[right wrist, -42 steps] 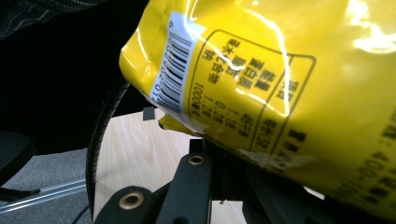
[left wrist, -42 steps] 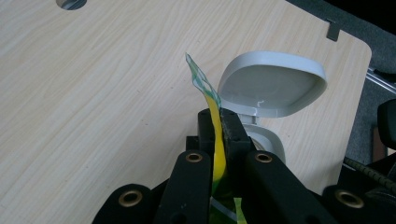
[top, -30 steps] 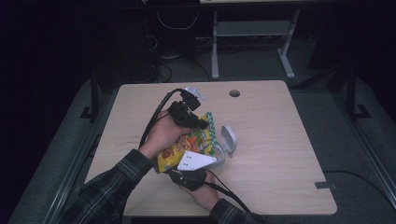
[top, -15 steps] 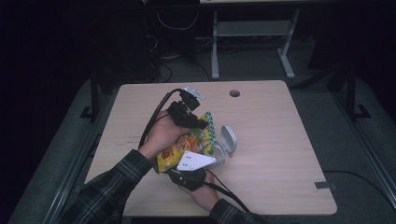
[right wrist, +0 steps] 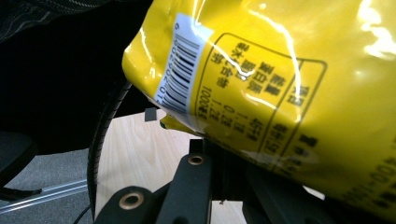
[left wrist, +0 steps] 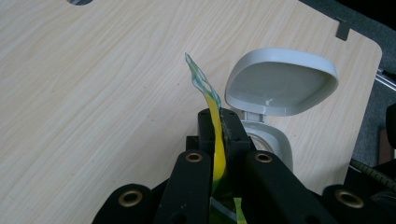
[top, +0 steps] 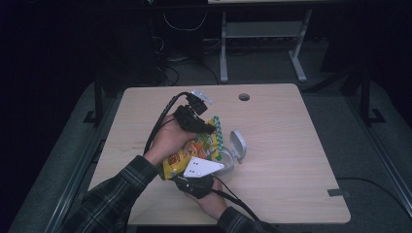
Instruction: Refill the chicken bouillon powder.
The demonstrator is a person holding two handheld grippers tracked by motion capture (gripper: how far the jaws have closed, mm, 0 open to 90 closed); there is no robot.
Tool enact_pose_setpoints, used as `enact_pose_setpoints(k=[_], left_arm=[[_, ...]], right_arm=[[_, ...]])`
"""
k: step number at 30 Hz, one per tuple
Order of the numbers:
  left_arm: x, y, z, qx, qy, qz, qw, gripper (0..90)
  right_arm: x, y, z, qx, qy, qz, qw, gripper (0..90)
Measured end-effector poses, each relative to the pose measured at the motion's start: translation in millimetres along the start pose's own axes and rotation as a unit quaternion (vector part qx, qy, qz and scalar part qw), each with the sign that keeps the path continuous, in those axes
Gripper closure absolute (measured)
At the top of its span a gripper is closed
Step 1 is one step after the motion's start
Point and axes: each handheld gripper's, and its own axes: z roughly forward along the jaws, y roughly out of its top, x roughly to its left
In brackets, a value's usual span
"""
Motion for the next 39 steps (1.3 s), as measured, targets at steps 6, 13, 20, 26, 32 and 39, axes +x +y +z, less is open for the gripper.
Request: enact_pose_setpoints(k=[6,13,20,26,32,39], left_arm=[[0.9,-0.3,-1.4,0.002,0.002,0.002,1.0,89.8],[1.4,0.0,-1.2,0.004,-0.001,0.0,1.0,89.8],[0.5,1.4,-1.0,0.003,0.004,-0.002,1.0,89.8],[-0.5,1.7,-1.1,0.006,0.006,0.003,1.0,89.8],[-0.2,2.0,-0.4,0.005,0.005,-0.003,1.0,89.8],[-0.4,3.8,-0.2,0.013,0.006,0.002,0.9999,89.8]], right_arm=[[0.5,1.2,0.7,0.001,0.0,0.002,1.0,90.0],[0.4,2.0,1.0,0.001,0.002,0.0,1.0,90.0],[-1.3,3.5,1.5,0.0,0.004,-0.002,1.0,90.0],[-1.4,4.0,1.5,-0.002,0.003,-0.002,1.0,90.0],[-1.5,4.2,1.5,-0.002,0.004,0.002,1.0,90.0],[-1.9,4.6,1.2,-0.007,0.005,0.005,1.0,90.0]])
